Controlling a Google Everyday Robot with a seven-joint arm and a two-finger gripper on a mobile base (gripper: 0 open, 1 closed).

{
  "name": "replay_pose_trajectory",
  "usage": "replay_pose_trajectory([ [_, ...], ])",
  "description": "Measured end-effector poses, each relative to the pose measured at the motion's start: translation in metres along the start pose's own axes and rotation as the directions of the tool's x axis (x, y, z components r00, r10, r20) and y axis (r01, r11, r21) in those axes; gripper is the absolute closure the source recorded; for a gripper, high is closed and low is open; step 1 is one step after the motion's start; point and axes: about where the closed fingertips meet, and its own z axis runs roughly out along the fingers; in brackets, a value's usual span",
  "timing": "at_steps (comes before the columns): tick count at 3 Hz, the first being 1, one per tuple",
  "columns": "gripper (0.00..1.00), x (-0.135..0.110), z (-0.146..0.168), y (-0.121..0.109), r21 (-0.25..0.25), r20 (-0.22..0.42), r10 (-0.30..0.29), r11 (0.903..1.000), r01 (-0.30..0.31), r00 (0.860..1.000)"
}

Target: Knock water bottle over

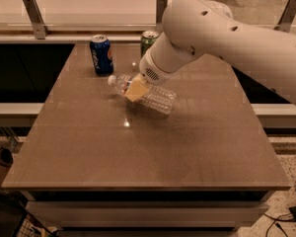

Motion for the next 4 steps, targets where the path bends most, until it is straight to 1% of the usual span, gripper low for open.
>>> replay_pose_trajectory([
  [1,1.0,-0.0036,0.0318,0.0053,-0.04,0.015,-0.02,0.999,0.021,1.0],
  [2,0.84,-0.007,0.027,0.0046,-0.04,0.015,-0.02,0.999,0.021,1.0],
  [4,0.38,-0.0086,0.0271,0.007,-0.042,0.015,-0.025,0.9988,0.026,1.0],
])
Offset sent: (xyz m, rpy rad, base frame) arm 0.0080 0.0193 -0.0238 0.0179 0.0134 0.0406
